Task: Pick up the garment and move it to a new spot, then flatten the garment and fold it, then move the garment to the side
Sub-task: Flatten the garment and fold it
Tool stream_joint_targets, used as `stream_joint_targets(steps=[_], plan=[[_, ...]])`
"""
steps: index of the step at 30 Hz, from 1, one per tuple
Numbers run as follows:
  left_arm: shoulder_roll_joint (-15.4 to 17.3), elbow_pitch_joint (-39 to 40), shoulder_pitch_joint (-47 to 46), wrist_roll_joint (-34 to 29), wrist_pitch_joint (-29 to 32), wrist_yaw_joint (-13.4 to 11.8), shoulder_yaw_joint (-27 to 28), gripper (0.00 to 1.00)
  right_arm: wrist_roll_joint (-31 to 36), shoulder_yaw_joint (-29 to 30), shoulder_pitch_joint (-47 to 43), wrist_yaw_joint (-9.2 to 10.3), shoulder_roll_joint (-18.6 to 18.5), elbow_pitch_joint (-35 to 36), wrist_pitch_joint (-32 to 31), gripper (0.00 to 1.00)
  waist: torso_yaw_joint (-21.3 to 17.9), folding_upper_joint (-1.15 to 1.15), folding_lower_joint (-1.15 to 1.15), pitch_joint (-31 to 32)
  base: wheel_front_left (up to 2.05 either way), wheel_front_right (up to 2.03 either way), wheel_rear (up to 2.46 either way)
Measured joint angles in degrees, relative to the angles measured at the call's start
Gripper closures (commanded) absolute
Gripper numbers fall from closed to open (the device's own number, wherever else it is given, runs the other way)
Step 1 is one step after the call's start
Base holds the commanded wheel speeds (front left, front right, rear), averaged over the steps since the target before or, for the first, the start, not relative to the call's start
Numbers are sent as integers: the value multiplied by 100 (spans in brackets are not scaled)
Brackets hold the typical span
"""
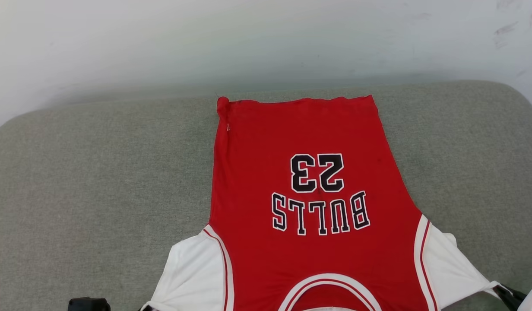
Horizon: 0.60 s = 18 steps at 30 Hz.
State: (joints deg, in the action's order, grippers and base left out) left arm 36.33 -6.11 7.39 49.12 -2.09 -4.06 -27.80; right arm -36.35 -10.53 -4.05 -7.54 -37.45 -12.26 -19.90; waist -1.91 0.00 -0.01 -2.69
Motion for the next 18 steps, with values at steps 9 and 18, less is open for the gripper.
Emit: stream_joint_targets(steps=[9,18], plan=[[125,647,-24,-1,531,-4,-249,100,-86,469,33,3,129,501,-602,0,120,0,1,-259,0,0,0],[255,1817,-190,-155,936,-236,-353,100,-87,1198,1077,4,156,1249,-1741,0,435,0,2,-889,0,0,0]])
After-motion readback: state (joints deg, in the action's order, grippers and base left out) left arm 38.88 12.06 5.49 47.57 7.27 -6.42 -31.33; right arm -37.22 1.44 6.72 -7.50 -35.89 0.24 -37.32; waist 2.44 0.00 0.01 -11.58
